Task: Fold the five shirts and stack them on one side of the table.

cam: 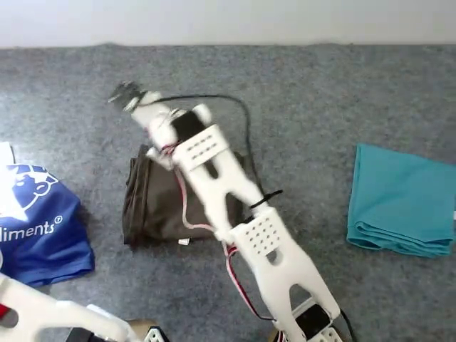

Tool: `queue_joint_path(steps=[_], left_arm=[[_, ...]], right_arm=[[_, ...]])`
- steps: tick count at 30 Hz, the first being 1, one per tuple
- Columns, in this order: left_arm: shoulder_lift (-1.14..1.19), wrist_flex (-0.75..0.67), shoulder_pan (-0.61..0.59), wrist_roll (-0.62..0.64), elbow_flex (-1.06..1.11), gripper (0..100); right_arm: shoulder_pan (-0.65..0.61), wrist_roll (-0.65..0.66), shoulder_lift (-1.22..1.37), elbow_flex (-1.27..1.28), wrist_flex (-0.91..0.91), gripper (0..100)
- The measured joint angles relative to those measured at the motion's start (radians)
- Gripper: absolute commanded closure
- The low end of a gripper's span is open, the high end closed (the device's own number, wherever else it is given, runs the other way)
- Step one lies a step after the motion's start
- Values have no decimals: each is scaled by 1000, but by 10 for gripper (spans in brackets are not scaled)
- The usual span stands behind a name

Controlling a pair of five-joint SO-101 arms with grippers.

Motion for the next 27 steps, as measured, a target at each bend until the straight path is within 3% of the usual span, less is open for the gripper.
queue_joint_path(steps=[5,10,14,22,27], left_arm=[[0,0,-5,0,0,985],[0,0,-21,0,0,985],[0,0,-21,0,0,985],[0,0,-21,0,0,985],[0,0,-21,0,0,985]], right_arm=[[-48,0,126,0,-196,989],[-58,0,140,-5,-219,989],[-58,0,127,-81,-124,989],[-61,0,38,-249,270,989],[-38,-48,3,-241,285,990]])
